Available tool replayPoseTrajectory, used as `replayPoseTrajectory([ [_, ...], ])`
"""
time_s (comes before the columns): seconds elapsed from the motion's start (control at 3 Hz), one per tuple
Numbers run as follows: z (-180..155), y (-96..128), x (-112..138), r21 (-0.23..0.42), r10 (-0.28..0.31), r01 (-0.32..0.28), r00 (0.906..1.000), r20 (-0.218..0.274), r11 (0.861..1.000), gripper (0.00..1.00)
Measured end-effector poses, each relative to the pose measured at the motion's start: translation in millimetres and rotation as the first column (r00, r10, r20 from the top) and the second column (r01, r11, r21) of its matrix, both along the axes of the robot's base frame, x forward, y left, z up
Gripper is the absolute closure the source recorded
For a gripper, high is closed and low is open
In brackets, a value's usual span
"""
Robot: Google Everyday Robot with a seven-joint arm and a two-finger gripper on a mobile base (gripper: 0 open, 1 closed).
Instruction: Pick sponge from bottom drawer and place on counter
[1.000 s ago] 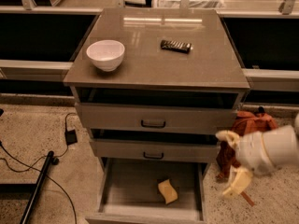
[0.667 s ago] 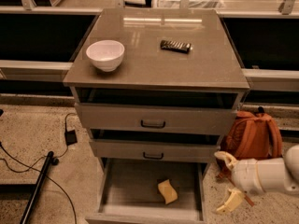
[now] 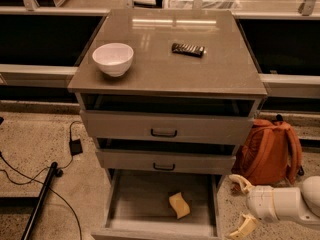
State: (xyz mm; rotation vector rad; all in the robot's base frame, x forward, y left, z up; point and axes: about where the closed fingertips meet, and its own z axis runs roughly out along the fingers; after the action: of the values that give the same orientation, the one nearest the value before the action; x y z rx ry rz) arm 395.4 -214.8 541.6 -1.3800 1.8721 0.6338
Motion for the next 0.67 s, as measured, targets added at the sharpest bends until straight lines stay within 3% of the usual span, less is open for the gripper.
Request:
replayPoseTrajectory([
  [0.33,-11,14,14,0.030,0.032,-0.032,0.9995,-0.007,0.999,0.00],
  [0.67,-45,44,41,0.139,0.002,-0.009,0.9989,0.048,0.990,0.00],
])
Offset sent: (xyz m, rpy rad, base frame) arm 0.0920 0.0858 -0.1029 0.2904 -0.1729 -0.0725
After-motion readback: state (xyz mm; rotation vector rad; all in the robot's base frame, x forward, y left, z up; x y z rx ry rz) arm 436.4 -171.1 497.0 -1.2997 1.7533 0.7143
